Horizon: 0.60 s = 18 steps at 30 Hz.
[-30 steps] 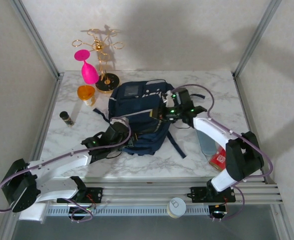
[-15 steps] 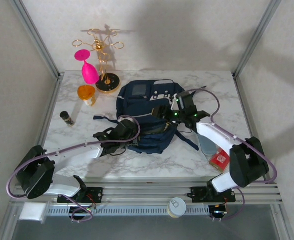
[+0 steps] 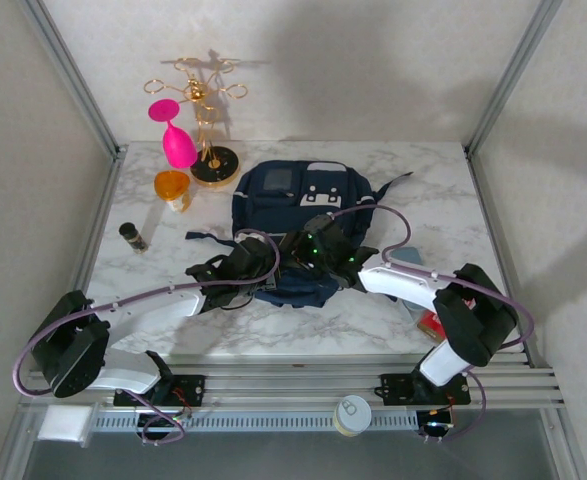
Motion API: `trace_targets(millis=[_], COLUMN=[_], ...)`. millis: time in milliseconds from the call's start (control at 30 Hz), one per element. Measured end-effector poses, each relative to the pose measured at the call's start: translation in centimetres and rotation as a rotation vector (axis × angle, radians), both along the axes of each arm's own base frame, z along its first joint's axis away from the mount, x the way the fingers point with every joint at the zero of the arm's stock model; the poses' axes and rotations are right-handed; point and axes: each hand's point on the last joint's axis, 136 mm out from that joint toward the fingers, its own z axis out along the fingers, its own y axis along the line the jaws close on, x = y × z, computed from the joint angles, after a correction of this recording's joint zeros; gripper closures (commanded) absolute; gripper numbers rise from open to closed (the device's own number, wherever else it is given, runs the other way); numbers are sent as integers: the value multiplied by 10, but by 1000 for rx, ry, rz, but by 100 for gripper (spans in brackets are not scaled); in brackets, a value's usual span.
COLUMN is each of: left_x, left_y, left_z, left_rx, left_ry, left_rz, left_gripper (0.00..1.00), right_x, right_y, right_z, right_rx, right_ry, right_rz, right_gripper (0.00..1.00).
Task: Pack the student bag
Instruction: Unzip the student bag at the center of the table.
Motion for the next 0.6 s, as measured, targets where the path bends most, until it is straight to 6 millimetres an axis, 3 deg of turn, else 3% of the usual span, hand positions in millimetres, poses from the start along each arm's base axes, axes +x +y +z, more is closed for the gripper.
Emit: trace_targets(millis=[133, 367, 533, 600], left_x=[0, -4, 1, 6], left_y=[2, 16, 36, 37], left_z=[3, 22, 32, 35], left_rx=[-17, -37, -64, -89], left_ry=[-14, -47, -61, -64], left_rz=[11, 54, 99, 90], left_gripper=[100, 100, 100, 100], right_x=[2, -2, -5, -4], right_y=[20, 15, -10, -17], right_z=[18, 37, 71, 75], right_rx=[24, 11, 90, 103], right_ry=[-47, -86, -109, -110], right_rz=[42, 125, 218, 251], right_gripper=[100, 100, 100, 100])
